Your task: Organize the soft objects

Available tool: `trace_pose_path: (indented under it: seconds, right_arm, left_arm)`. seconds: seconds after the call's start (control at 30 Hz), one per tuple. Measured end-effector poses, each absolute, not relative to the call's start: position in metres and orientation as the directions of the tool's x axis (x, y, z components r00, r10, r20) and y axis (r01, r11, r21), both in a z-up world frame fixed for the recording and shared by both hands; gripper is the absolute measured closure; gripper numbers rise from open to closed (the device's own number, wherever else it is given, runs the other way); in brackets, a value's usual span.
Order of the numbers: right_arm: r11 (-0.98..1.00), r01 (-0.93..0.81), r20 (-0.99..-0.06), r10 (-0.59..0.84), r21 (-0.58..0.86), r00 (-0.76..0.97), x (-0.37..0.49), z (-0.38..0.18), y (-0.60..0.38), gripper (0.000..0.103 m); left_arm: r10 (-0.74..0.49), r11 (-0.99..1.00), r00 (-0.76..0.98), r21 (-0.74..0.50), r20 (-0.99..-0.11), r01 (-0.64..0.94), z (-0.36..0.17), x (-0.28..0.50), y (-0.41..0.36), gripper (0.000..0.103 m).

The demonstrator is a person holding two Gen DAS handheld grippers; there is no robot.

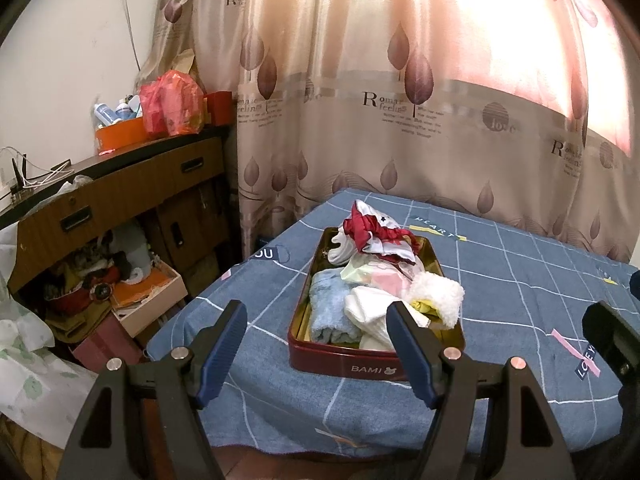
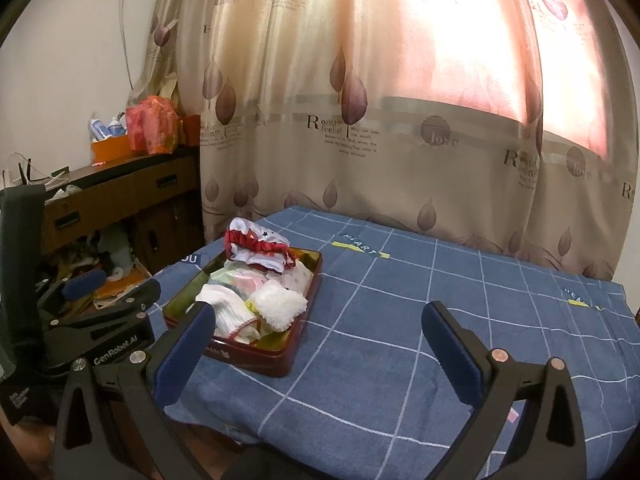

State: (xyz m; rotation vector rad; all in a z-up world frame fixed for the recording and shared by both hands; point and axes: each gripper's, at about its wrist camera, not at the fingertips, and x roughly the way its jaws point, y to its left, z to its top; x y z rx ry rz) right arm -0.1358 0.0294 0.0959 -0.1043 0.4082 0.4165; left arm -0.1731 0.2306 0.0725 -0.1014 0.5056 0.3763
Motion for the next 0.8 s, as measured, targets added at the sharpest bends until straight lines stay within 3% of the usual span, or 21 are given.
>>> trace_pose_path:
  seconds: [0.8]
  right_arm:
    - [0.931, -0.365, -0.415, 0.329, -0.008, 0.848, -0.1295, 0.0892, 0.0292, 0.001]
  left_arm:
    - [0.295, 0.943, 0.841, -0.005, -0.453, -0.333, 0.0786, -0.1759, 0.2269, 0.029]
